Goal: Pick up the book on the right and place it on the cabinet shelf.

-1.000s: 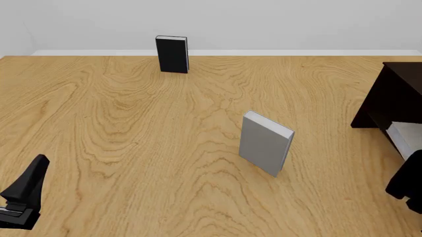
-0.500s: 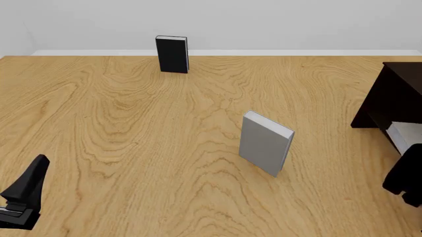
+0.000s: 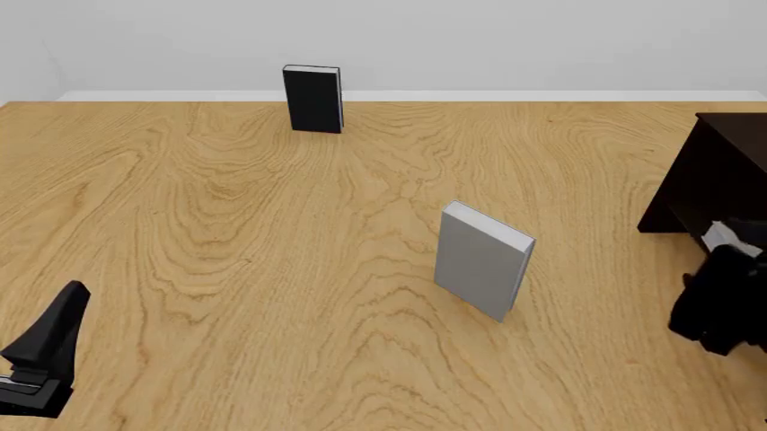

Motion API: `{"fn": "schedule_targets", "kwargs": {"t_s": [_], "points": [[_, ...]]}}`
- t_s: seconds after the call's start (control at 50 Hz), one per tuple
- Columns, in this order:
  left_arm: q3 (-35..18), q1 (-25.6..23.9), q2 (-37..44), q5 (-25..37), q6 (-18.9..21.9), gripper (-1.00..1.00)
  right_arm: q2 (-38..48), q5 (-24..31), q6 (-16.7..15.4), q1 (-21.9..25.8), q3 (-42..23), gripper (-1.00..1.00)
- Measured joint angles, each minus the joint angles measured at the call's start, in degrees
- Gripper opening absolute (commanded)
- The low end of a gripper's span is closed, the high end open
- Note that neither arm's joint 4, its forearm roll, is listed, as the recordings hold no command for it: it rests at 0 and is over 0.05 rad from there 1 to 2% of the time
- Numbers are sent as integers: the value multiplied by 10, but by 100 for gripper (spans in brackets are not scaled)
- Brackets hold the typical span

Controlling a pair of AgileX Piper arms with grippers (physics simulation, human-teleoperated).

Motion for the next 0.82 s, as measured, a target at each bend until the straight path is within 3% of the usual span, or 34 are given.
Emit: {"fn": "schedule_targets", "kwargs": {"t_s": [0.2,0.4,0.54,0.82], "points": [[0,0,0,0,-1,100,-47,60,16,33,-31,100],[0,0,0,0,-1,100,-120,172,81,67,-101,100],[0,0,0,0,-1,100,-167,264,148,92,-169,100],[0,-1,0,1,1,100,-234,442,334,145,-327,100]]}}
